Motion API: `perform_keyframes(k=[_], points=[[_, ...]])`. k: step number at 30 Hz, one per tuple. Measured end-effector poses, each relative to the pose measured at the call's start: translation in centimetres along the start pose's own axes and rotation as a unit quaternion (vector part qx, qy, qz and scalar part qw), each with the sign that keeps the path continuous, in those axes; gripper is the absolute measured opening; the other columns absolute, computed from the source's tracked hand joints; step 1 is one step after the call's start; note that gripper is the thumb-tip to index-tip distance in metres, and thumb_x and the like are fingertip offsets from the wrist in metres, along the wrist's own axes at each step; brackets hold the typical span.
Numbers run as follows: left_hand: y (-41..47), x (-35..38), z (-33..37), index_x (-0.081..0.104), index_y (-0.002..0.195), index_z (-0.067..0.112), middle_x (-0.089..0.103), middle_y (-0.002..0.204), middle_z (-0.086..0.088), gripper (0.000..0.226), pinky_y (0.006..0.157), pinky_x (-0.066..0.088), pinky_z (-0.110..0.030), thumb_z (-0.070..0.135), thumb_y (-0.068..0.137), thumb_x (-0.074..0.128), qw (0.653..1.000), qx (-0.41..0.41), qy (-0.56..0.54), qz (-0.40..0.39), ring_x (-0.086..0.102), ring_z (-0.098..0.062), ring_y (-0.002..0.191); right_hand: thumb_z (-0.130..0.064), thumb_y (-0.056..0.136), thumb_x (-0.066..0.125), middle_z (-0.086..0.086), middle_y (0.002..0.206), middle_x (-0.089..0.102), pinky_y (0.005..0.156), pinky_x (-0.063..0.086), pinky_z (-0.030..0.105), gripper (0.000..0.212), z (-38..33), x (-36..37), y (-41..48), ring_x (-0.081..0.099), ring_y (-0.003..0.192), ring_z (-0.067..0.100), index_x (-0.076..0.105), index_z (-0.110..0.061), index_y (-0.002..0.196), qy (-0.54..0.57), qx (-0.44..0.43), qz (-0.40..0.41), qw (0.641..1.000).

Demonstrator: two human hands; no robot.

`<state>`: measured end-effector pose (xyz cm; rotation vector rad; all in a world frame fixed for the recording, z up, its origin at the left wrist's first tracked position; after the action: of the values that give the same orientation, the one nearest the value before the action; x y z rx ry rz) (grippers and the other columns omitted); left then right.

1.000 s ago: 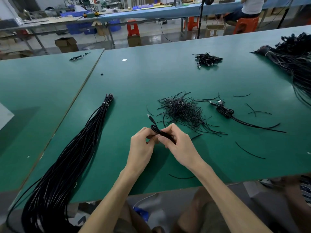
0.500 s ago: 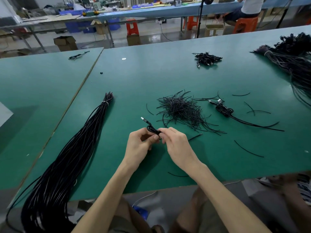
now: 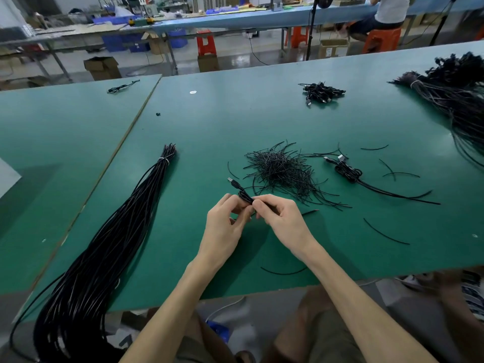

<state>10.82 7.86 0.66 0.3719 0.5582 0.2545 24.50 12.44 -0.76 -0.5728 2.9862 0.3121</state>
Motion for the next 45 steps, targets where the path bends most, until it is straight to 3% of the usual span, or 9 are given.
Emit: perform_keyframes(k=[10, 16, 20, 27, 32, 35, 39, 42, 45], points=[[0.5, 0.4, 1.4, 0.059, 0.089, 0.025, 0.052, 0.089, 0.007, 0.020, 0.061, 0.043, -0.013, 0.010, 0.103, 0.060, 0.999, 0.034, -0.014, 0.003, 0.059, -0.018, 0.066, -0.017, 0.101, 0.064, -0.019, 0.086, 0.069, 0.070, 0.047, 0.014, 0.017, 0.2, -0.6, -0.1, 0.059, 0.074, -0.003, 0.075, -0.027, 0.110, 0.099, 0.018, 0.010, 0.995], [0.6, 0.8, 1.8, 0.049, 0.087, 0.036, 0.050, 0.082, 0.006, 0.029, 0.060, 0.040, -0.022, 0.014, 0.105, 0.054, 0.999, 0.035, -0.008, -0.013, 0.049, -0.018, 0.065, -0.015, 0.097, 0.067, -0.001, 0.110, 0.067, 0.072, 0.047, 0.025, 0.019, 0.9, -1.0, 0.0, 0.056, 0.080, 0.007, 0.079, -0.020, 0.111, 0.168, 0.033, 0.016, 0.985], [0.1, 1.7, 0.9, 0.051, 0.085, 0.020, 0.048, 0.069, 0.002, 0.022, 0.056, 0.036, -0.035, 0.016, 0.107, 0.052, 0.993, -0.055, -0.102, 0.005, 0.040, -0.021, 0.060, -0.015, 0.092, 0.070, -0.002, 0.113, 0.067, 0.079, 0.049, 0.028, 0.024, 1.3, -1.0, 0.0, 0.059, 0.090, 0.007, 0.078, -0.013, 0.114, 0.203, 0.042, 0.005, 0.978], [-0.3, 2.8, 0.6, 0.052, 0.081, 0.014, 0.043, 0.067, 0.002, 0.027, 0.048, 0.031, -0.021, 0.018, 0.108, 0.052, 0.950, -0.144, -0.277, 0.008, 0.034, -0.013, 0.053, 0.001, 0.090, 0.069, 0.001, 0.111, 0.069, 0.100, 0.049, 0.030, 0.022, 0.8, -1.3, 0.0, 0.064, 0.111, 0.016, 0.077, -0.004, 0.110, 0.222, 0.005, 0.017, 0.975], [0.4, 0.7, 1.4, 0.049, 0.085, 0.014, 0.049, 0.057, -0.001, 0.024, 0.049, 0.032, -0.021, 0.020, 0.108, 0.051, 0.990, -0.066, -0.123, 0.002, 0.039, -0.012, 0.049, -0.005, 0.093, 0.069, 0.006, 0.120, 0.067, 0.104, 0.049, 0.029, 0.023, 0.6, -1.4, -0.2, 0.064, 0.112, 0.013, 0.076, -0.009, 0.114, 0.175, -0.017, 0.041, 0.984], [0.9, -1.0, 3.2, 0.050, 0.088, 0.017, 0.052, 0.071, 0.002, 0.020, 0.055, 0.038, -0.025, 0.018, 0.107, 0.051, 0.999, 0.034, -0.020, 0.016, 0.047, -0.017, 0.056, -0.033, 0.096, 0.064, 0.008, 0.097, 0.066, 0.084, 0.050, 0.032, 0.019, 0.7, -1.5, -0.4, 0.059, 0.086, 0.016, 0.075, -0.017, 0.100, 0.180, 0.028, 0.060, 0.981], [0.3, -0.7, 4.9, 0.051, 0.091, 0.015, 0.043, 0.087, 0.009, 0.016, 0.059, 0.040, -0.029, 0.016, 0.107, 0.052, 0.987, 0.139, 0.084, -0.013, 0.043, -0.019, 0.066, -0.069, 0.090, 0.052, 0.006, 0.071, 0.058, 0.057, 0.039, 0.025, 0.057, 0.8, -0.9, -0.7, 0.051, 0.061, 0.016, 0.071, -0.016, 0.079, 0.199, 0.071, 0.022, 0.977], [-0.2, -0.6, 4.8, 0.050, 0.092, 0.016, 0.041, 0.089, 0.012, 0.014, 0.058, 0.037, -0.025, 0.018, 0.106, 0.051, 0.981, 0.154, 0.118, -0.019, 0.038, -0.015, 0.065, -0.070, 0.090, 0.053, 0.013, 0.073, 0.051, 0.058, 0.036, 0.026, 0.071, 0.3, -0.1, -0.7, 0.047, 0.063, 0.017, 0.058, 0.000, 0.082, 0.156, 0.043, -0.050, 0.986], [0.1, -1.0, 4.0, 0.051, 0.092, 0.016, 0.042, 0.088, 0.012, 0.014, 0.059, 0.035, -0.023, 0.015, 0.106, 0.052, 0.985, 0.128, 0.117, -0.012, 0.040, -0.016, 0.065, -0.056, 0.088, 0.069, -0.001, 0.075, 0.063, 0.066, 0.044, 0.027, 0.042, 0.3, 0.3, -0.6, 0.056, 0.070, 0.013, 0.069, -0.014, 0.087, 0.130, 0.053, -0.077, 0.987]])
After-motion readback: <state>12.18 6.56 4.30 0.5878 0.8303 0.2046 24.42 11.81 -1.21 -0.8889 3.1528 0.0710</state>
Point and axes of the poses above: each hand's wrist, its own y-axis towards the middle knuckle, its own x-axis out of the palm, z = x × y, the point moved 8 cm from there along y, towards the middle knuckle
